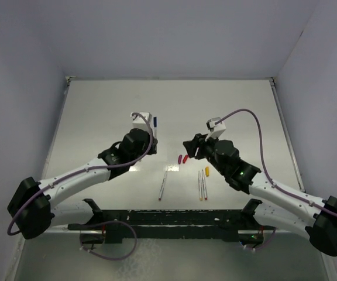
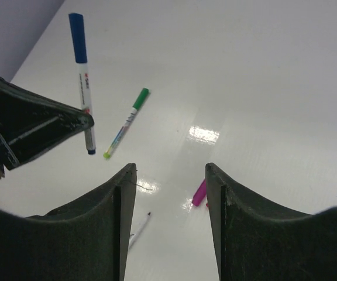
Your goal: Insert the pens into the pen caps
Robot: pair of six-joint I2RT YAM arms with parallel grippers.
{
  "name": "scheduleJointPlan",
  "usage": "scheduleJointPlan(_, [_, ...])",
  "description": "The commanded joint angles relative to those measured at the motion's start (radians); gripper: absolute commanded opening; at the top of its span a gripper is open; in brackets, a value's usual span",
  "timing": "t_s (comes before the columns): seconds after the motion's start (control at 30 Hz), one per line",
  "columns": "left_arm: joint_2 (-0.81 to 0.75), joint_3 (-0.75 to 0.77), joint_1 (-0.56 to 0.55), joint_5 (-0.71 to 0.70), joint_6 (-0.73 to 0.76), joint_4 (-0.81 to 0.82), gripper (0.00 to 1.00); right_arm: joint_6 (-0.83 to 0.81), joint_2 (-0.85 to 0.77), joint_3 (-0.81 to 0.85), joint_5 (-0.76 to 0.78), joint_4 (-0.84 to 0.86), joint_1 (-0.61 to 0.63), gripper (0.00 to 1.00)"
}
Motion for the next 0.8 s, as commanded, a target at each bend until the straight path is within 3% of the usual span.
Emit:
scheduleJointPlan(0.0, [0.069,0.068,0.084,0.066,0.050,-0.102,0.00,0.085,-0.042,-0.019,0.110,-0.143,0.002,0.53])
scheduleJointPlan(0.27, [0.251,0.102,0.165,0.197,0.087,-0.105,0.00,0.196,-0.058,-0.027,0.199,-0.347,0.001,0.52])
scheduleJointPlan(0.77, [0.438,0.167,0.202,0.209,0.079,-0.096,0.00,0.221,-0.102,-0.062,0.222,-0.385,-0.001,0.52])
